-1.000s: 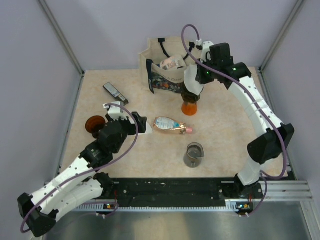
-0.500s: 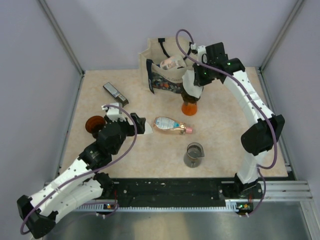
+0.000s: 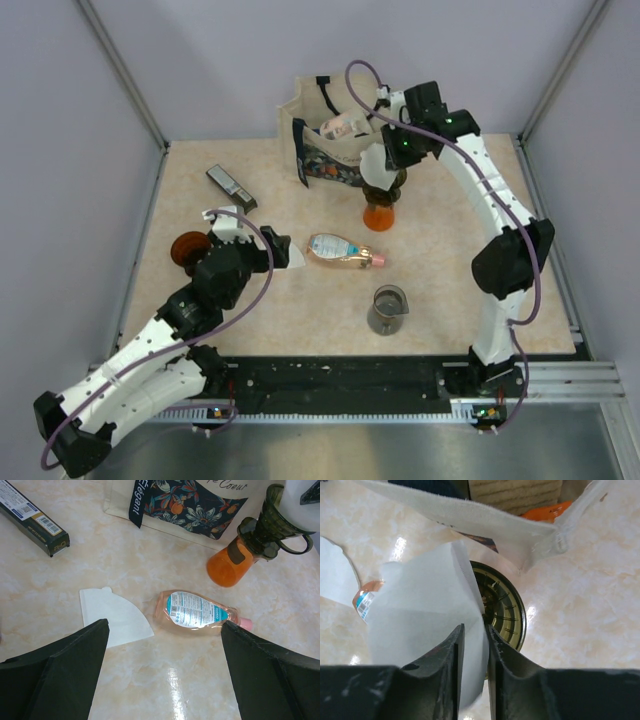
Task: Place the coffee filter in the dripper
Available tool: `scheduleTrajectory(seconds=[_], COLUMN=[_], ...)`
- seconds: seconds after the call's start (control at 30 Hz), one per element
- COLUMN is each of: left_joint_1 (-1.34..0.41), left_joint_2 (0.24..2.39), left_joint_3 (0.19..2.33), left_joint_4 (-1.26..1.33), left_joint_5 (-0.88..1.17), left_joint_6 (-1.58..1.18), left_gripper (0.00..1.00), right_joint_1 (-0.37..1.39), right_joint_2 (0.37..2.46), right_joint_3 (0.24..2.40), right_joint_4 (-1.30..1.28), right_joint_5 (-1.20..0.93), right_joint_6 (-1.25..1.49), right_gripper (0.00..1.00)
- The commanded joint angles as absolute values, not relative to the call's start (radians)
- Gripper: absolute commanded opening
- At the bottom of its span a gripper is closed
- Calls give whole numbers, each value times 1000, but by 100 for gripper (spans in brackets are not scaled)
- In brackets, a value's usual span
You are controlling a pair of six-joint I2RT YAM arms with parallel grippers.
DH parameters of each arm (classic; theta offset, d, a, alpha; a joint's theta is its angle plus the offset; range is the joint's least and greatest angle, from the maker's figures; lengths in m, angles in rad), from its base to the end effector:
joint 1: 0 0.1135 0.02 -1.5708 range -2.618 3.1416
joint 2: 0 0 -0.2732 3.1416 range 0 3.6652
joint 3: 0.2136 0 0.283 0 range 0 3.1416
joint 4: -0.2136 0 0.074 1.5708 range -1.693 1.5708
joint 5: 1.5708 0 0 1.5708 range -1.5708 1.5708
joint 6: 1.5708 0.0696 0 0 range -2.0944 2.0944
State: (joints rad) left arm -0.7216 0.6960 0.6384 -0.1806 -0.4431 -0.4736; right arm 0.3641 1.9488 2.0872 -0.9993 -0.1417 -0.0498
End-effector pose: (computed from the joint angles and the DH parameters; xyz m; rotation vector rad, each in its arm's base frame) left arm 0.1871 -0.1249 0.3003 -0.0927 1.8064 -0.4563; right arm 0.4447 0.1800 0.3566 -0.5651 2.3786 0.3131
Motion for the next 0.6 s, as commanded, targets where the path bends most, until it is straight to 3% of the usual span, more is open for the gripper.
scheduleTrajectory(seconds=[0.0, 0.13, 0.27, 0.57], left_joint_1=[-718, -718, -718, -718], left_joint_2=[692, 703, 707, 707], left_joint_3=[638, 641, 643, 643], left_joint_4=[-147, -149, -149, -153], left_joint_5=[-436, -433, -430, -431], left_joint_6=[-469, -469, -471, -474], left_gripper=[99, 99, 99, 99], right_joint_1=[356, 356, 356, 364], right_joint_2=[1921, 1884, 1842, 1830], right_joint_3=[2198, 2217, 2209, 2115], right_joint_4=[-1008, -1005, -996, -940], right_joint_5=[-103, -60, -58, -167], right_joint_6=[-69, -80, -75, -58], right_gripper=[26, 37, 38, 21])
